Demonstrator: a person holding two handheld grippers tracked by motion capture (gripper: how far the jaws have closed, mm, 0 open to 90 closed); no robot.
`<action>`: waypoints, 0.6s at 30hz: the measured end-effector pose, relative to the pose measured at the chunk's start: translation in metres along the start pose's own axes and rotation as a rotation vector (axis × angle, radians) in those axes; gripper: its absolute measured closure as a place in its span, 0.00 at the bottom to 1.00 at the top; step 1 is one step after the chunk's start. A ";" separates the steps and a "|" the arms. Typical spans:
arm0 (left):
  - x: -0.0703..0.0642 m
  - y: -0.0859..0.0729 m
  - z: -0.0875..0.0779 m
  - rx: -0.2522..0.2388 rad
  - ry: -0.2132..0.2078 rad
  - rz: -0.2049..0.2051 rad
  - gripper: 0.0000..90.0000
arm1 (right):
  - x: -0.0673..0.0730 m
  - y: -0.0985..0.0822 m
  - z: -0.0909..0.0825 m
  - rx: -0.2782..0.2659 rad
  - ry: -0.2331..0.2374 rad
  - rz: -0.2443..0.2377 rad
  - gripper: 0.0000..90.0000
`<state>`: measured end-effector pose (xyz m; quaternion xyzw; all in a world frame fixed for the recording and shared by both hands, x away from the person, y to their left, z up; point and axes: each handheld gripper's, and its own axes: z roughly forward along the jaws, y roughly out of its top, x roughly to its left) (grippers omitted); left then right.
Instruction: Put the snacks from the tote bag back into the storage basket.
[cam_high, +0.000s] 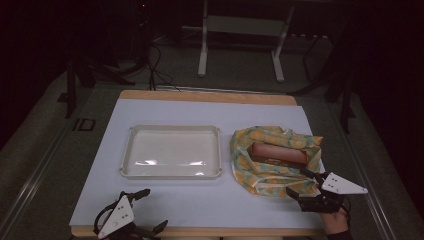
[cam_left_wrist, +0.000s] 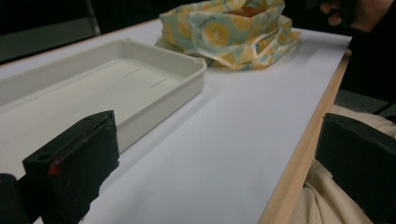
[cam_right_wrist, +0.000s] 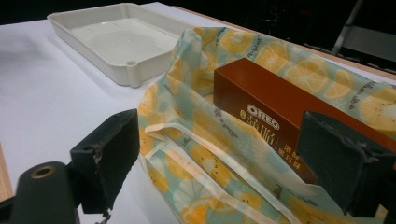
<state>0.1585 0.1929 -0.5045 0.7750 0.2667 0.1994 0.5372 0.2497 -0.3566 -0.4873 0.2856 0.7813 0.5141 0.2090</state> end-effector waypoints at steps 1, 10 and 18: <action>0.000 -0.001 0.001 0.003 -0.004 -0.001 0.00 | -0.001 0.000 0.000 0.005 0.010 0.005 0.15; 0.001 -0.002 0.004 0.004 -0.013 0.000 0.00 | -0.004 0.003 -0.005 0.087 0.085 0.012 0.15; -0.001 -0.001 0.003 0.001 -0.015 0.001 0.00 | -0.006 0.009 -0.011 0.088 0.159 -0.011 0.14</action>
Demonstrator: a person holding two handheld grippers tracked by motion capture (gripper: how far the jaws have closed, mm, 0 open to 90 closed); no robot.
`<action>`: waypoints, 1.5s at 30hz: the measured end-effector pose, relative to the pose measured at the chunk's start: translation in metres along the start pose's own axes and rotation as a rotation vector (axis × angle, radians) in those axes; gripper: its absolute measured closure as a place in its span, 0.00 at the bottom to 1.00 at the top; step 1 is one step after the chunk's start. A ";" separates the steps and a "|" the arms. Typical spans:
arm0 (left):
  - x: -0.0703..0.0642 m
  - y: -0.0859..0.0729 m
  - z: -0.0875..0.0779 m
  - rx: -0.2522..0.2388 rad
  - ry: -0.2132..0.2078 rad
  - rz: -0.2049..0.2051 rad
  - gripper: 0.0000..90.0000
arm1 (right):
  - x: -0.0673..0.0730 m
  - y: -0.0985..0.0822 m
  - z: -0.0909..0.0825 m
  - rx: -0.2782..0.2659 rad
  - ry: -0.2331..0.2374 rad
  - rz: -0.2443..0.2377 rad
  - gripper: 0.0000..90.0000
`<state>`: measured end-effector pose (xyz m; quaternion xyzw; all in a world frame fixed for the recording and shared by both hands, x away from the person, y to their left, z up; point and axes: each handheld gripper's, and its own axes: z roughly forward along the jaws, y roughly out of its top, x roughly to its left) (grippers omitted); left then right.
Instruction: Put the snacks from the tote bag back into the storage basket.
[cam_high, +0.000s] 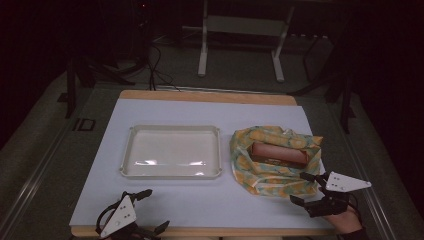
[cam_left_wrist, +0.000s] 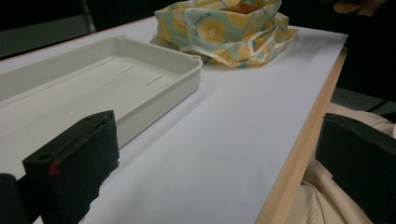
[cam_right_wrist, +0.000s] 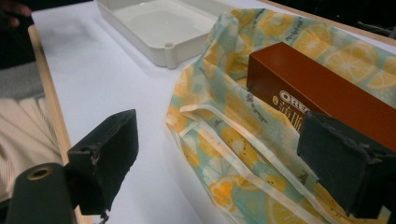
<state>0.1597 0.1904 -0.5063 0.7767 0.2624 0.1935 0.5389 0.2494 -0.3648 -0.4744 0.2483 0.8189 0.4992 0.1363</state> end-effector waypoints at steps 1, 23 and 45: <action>0.000 0.000 0.000 0.003 0.001 0.001 0.00 | 0.000 0.001 0.000 0.005 0.009 -0.012 0.14; -0.002 0.001 0.001 0.006 -0.019 0.023 0.00 | -0.016 0.040 -0.007 0.015 0.031 -0.132 0.15; -0.003 0.001 0.001 0.008 -0.029 0.023 0.00 | -0.062 0.085 0.002 0.043 0.019 -0.177 0.20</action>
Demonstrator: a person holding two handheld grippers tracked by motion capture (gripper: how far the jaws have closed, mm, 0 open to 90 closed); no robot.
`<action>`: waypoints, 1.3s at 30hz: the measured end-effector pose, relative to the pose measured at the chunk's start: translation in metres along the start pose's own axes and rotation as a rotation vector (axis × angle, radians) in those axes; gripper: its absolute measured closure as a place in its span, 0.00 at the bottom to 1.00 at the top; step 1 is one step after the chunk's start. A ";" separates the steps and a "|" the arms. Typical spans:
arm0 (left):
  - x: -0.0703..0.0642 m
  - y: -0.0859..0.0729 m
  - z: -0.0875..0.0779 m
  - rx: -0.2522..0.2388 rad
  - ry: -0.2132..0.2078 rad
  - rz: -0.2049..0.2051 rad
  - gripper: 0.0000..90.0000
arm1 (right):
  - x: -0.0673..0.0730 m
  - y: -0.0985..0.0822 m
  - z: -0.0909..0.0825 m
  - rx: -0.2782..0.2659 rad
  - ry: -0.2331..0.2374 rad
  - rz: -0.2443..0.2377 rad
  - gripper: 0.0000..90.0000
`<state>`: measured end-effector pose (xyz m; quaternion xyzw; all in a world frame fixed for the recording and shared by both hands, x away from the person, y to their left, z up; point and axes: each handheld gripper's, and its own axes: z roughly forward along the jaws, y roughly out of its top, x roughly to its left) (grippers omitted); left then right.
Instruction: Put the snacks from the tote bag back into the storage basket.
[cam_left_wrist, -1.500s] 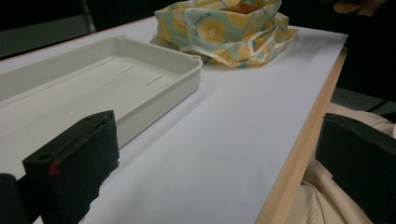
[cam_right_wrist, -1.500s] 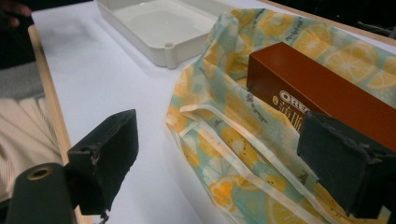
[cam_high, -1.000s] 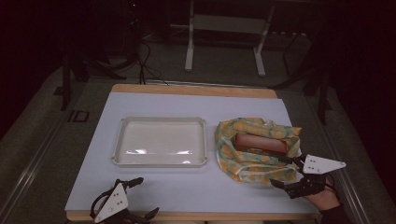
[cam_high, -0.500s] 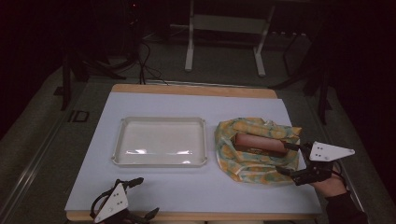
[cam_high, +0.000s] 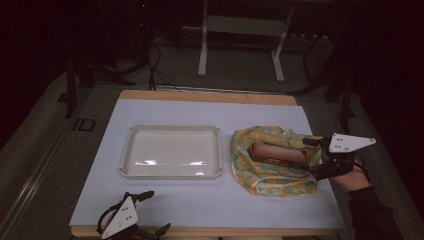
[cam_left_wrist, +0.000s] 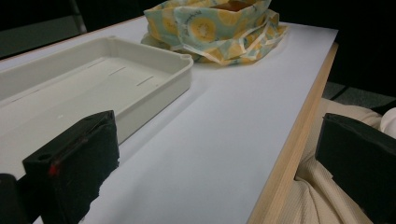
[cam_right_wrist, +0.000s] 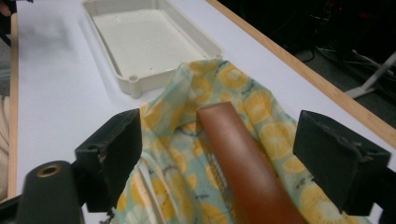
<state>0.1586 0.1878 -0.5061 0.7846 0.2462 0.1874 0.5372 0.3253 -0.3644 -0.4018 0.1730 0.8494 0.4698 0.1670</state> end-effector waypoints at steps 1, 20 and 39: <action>0.000 0.000 0.000 0.000 0.000 0.001 0.00 | -0.003 0.002 0.001 0.005 -0.002 -0.004 0.20; 0.000 0.000 0.001 0.007 -0.008 0.007 0.00 | -0.042 0.004 0.027 0.108 -0.001 -0.002 0.25; -0.001 -0.002 0.000 0.010 -0.012 0.006 0.00 | -0.056 -0.023 0.059 0.283 0.058 0.005 0.30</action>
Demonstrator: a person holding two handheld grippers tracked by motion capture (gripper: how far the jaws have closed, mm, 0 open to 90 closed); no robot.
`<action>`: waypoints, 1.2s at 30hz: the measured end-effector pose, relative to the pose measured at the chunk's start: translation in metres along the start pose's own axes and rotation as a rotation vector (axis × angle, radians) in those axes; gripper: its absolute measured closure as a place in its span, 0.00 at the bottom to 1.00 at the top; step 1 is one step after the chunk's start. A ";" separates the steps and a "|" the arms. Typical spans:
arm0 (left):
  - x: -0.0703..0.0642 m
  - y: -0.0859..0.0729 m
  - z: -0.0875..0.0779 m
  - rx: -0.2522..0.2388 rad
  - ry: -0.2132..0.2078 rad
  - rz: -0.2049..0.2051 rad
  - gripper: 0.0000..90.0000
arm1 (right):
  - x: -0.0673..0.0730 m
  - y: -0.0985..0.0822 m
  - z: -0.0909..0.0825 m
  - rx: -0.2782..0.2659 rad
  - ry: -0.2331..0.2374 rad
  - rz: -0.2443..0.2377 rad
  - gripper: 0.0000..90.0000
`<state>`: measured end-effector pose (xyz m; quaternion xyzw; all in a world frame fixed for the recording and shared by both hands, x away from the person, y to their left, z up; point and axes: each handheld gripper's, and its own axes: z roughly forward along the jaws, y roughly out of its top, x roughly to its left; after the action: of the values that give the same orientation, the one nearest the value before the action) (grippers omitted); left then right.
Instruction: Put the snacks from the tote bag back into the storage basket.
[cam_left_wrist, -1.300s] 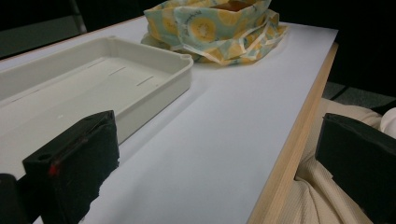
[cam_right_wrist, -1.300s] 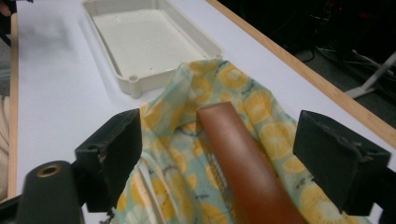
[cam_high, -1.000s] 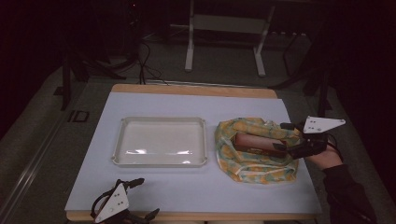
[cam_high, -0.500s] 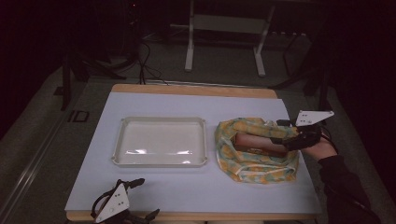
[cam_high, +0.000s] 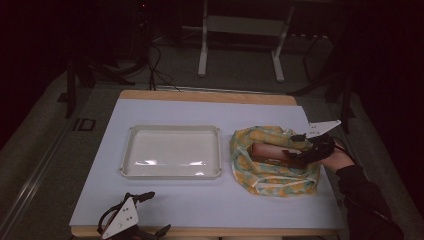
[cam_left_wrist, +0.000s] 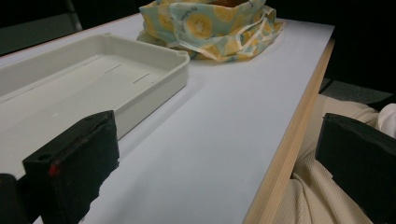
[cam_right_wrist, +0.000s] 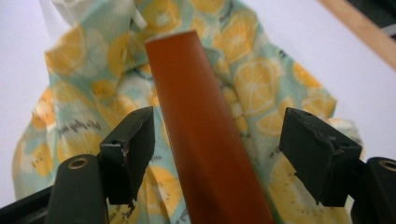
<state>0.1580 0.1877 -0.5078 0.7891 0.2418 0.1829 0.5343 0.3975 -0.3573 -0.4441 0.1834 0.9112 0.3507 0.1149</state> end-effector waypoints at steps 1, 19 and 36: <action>0.000 0.000 0.000 0.000 0.001 -0.001 0.00 | 0.000 -0.001 0.002 0.011 0.006 -0.003 0.30; 0.000 -0.001 0.000 -0.005 -0.006 -0.011 0.00 | -0.003 -0.006 0.022 0.183 0.015 -0.073 0.34; 0.000 -0.001 -0.001 -0.002 -0.007 -0.012 0.00 | -0.003 -0.010 0.030 0.262 0.045 -0.128 0.41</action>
<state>0.1578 0.1887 -0.5084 0.7876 0.2445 0.1772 0.5371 0.4082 -0.3477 -0.4721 0.1303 0.9613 0.2248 0.0918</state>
